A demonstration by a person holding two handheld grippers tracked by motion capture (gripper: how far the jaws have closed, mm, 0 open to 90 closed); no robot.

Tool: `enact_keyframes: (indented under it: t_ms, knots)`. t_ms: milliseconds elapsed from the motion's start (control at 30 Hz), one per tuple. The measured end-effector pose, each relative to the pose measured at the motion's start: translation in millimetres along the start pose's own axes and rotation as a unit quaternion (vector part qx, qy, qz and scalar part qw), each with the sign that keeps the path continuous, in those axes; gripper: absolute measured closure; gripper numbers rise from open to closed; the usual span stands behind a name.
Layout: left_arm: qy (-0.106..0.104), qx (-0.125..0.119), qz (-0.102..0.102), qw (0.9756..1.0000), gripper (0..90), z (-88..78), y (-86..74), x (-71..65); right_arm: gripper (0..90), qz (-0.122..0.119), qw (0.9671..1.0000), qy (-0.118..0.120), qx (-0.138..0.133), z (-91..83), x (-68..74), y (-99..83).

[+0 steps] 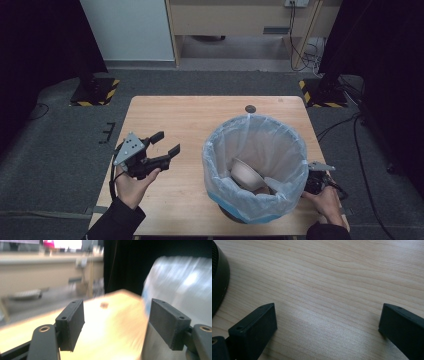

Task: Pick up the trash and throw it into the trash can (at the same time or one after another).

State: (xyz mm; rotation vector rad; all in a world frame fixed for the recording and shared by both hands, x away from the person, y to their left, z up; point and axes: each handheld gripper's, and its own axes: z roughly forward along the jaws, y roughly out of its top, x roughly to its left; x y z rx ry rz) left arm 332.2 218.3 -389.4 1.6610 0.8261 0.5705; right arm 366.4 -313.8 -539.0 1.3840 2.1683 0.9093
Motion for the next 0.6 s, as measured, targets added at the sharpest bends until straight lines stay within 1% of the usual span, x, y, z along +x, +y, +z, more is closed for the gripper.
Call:
enact_keyframes:
  t_ms: [33,67,100,133,167,233,267,333,367,400,433,467,500,533,567,600]
  knots:
    - [0.009,0.029,0.0,0.9995,26.6,1.5,-14.6,5.1,1.8,0.0,1.0,0.0,0.0,0.0,0.0,0.0]
    - [0.015,0.059,-0.003,0.9981,25.0,2.7,-29.1,10.4,1.8,0.0,1.0,0.0,0.0,0.0,0.0,0.0]
    - [0.023,0.091,-0.014,0.9955,24.4,4.0,-46.4,16.6,1.8,0.0,1.0,0.0,0.0,0.0,0.0,0.0]
    - [0.026,0.111,-0.02,0.9932,24.2,4.7,-57.3,20.6,1.8,0.0,1.0,0.0,0.0,0.0,0.0,0.0]
    - [0.03,0.133,-0.022,0.9905,24.2,5.6,-66.9,24.4,1.8,0.0,1.0,0.0,0.0,0.0,0.0,0.0]
    - [0.045,0.174,-0.016,0.9835,24.3,6.7,-80.3,31.2,1.8,0.0,1.0,0.0,0.0,0.0,0.0,0.0]
    - [0.053,0.188,-0.016,0.9806,24.1,6.9,-85.4,34.0,1.8,0.0,1.0,0.0,0.0,0.0,0.0,0.0]
    - [0.063,0.21,-0.022,0.9753,22.7,8.4,-94.6,39.5,1.8,0.0,1.0,0.0,0.0,0.0,0.0,0.0]
    - [0.063,0.21,-0.022,0.9753,22.4,8.4,-94.6,39.5,1.7,0.0,1.0,0.0,0.0,0.0,0.0,0.0]
    - [0.071,0.231,-0.027,0.9699,21.2,9.7,-102.6,45.3,1.6,0.0,1.0,0.001,0.001,0.0,0.0,0.1]
    - [0.073,0.244,-0.03,0.9666,20.9,10.2,-106.2,48.2,1.6,0.0,1.0,0.001,0.001,0.0,-0.1,0.1]
    - [0.075,0.254,-0.033,0.9638,20.7,10.8,-109.6,50.8,1.6,0.0,1.0,0.001,0.001,-0.1,-0.1,0.1]
    - [0.075,0.254,-0.033,0.9638,20.2,10.8,-109.6,50.8,1.6,0.0,1.0,0.002,0.001,0.0,-0.1,0.1]
    - [0.079,0.273,-0.03,0.9582,20.1,11.0,-114.0,55.6,1.5,0.0,1.0,0.002,0.001,-0.1,-0.1,0.1]
    - [0.082,0.278,-0.03,0.9566,19.5,10.9,-114.9,57.5,1.5,0.0,1.0,0.002,0.001,0.0,-0.2,0.1]
    - [0.082,0.278,-0.03,0.9566,19.0,10.9,-114.9,57.5,1.5,0.0,1.0,0.002,0.001,0.0,-0.3,0.2]
